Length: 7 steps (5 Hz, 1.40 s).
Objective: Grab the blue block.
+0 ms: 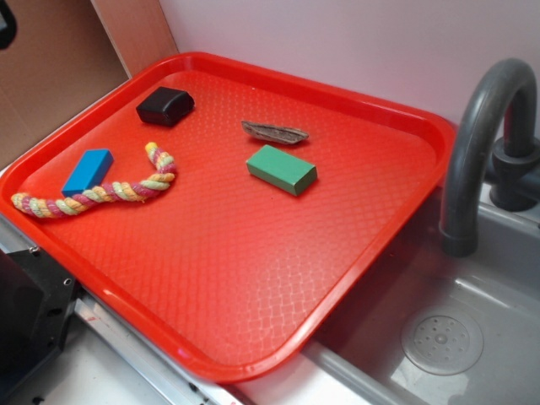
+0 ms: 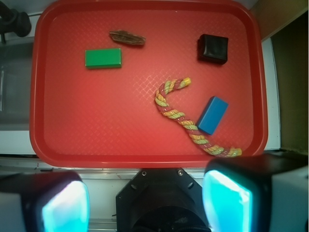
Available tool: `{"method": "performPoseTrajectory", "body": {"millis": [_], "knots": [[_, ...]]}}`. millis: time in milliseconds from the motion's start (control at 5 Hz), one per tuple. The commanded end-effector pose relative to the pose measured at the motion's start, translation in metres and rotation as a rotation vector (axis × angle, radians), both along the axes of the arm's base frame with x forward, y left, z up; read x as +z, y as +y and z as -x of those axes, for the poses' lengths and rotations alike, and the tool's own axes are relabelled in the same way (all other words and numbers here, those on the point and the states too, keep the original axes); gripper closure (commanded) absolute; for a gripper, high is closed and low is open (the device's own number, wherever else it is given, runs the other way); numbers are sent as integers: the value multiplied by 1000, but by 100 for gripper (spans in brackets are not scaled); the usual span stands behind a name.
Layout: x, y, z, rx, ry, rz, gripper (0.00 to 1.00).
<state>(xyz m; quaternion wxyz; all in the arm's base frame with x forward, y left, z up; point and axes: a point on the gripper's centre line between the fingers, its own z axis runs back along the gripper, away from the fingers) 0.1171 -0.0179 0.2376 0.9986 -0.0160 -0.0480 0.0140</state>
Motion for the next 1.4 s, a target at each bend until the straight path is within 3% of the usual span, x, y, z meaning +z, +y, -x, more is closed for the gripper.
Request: {"method": "performPoseTrajectory", "body": {"millis": [0,400,600,800,1000,1200], "knots": [[0,0,0,0,0,0,0],[-19,73,-16,376,-33,95,0],[-35,91,-14,479,-36,55,0],[-54,98,-11,512,-47,-22,0],[-70,101,-9,533,-69,-45,0],[-90,105,-11,583,-72,-17,0]]}}
